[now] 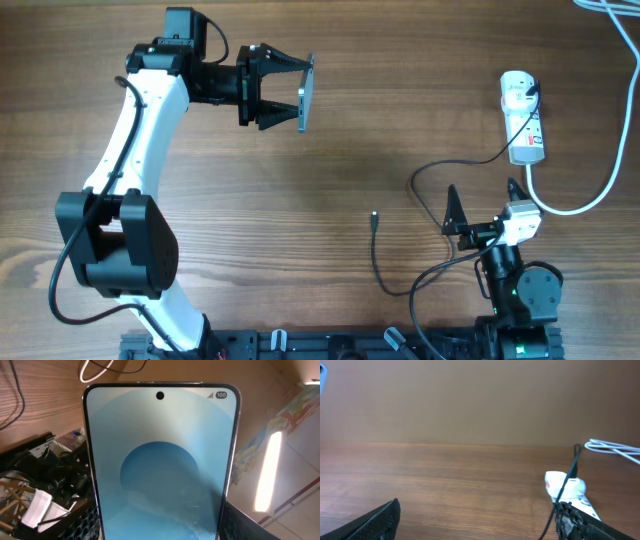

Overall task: Plug charger to phone and switch on socket
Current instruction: 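Swing the right gripper over to the phone held by the left gripper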

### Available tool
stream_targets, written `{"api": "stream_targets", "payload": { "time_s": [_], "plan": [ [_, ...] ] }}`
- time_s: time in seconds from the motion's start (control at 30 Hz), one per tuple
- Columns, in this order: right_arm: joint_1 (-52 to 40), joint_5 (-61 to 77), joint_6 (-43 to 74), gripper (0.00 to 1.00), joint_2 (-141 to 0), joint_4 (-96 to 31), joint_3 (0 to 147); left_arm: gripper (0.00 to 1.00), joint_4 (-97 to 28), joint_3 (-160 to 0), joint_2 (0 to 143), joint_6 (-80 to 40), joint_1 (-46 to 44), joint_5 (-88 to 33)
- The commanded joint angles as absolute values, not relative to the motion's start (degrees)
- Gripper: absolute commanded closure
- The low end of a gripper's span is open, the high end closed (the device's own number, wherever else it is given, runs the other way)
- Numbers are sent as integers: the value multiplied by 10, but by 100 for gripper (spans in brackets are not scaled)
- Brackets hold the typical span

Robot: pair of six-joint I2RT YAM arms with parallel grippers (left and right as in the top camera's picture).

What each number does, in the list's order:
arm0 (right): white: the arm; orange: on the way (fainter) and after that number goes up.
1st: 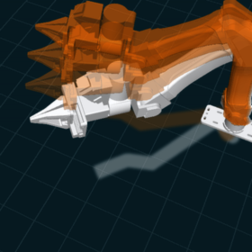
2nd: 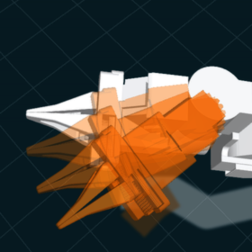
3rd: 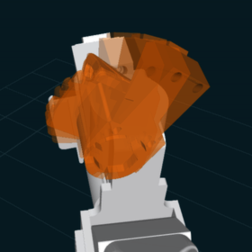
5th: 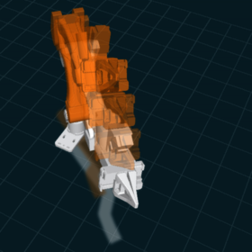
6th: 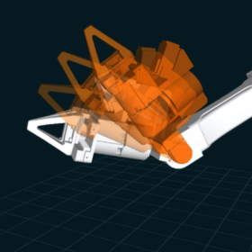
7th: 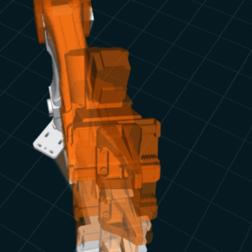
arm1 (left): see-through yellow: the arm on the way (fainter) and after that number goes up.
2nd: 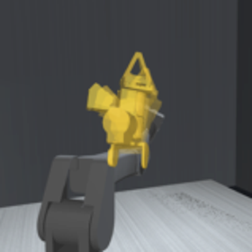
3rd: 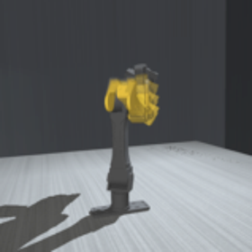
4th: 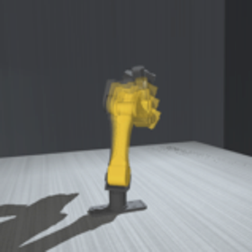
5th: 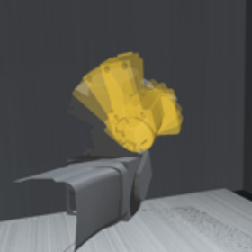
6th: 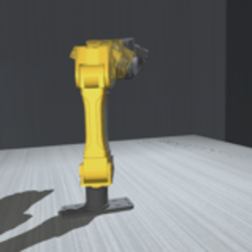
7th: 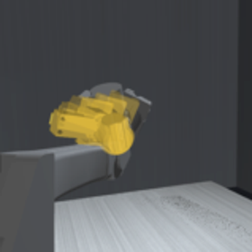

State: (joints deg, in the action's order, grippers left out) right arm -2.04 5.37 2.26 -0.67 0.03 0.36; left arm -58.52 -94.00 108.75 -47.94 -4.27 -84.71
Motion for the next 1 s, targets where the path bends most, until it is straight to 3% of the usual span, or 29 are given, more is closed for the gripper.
{"api": "stream_targets", "payload": {
  "time_s": [0.0,0.03,0.17,0.27,0.4,0.57,0.67,0.8,0.9,0.97],
  "plan": [
    [-18,91,158,0,-3,10,3,37,-586,-942,1067,-485,-40,-858],
    [-18,91,220,0,-3,21,3,37,-586,-942,1067,-485,-40,-858],
    [-18,173,671,0,-5,13,3,37,-586,-942,1067,-485,-40,-858],
    [-18,183,830,0,-10,26,3,37,-586,-942,1067,-485,-40,-858],
    [-18,241,758,0,-10,163,3,37,-586,-942,1067,-485,-40,-858],
    [-18,258,705,0,-20,158,53,38,-586,-942,1067,-485,-40,-858],
    [-18,261,648,0,-77,56,140,38,-586,-942,1067,-487,-40,-850],
    [-18,341,514,1,-252,-67,328,38,-586,-942,1067,-500,-40,-836],
    [-18,349,378,0,-386,-282,491,39,-586,-942,1067,-515,-40,-835],
    [-18,351,356,0,-453,-370,567,39,-586,-942,1067,-515,-40,-835]
  ]
}}
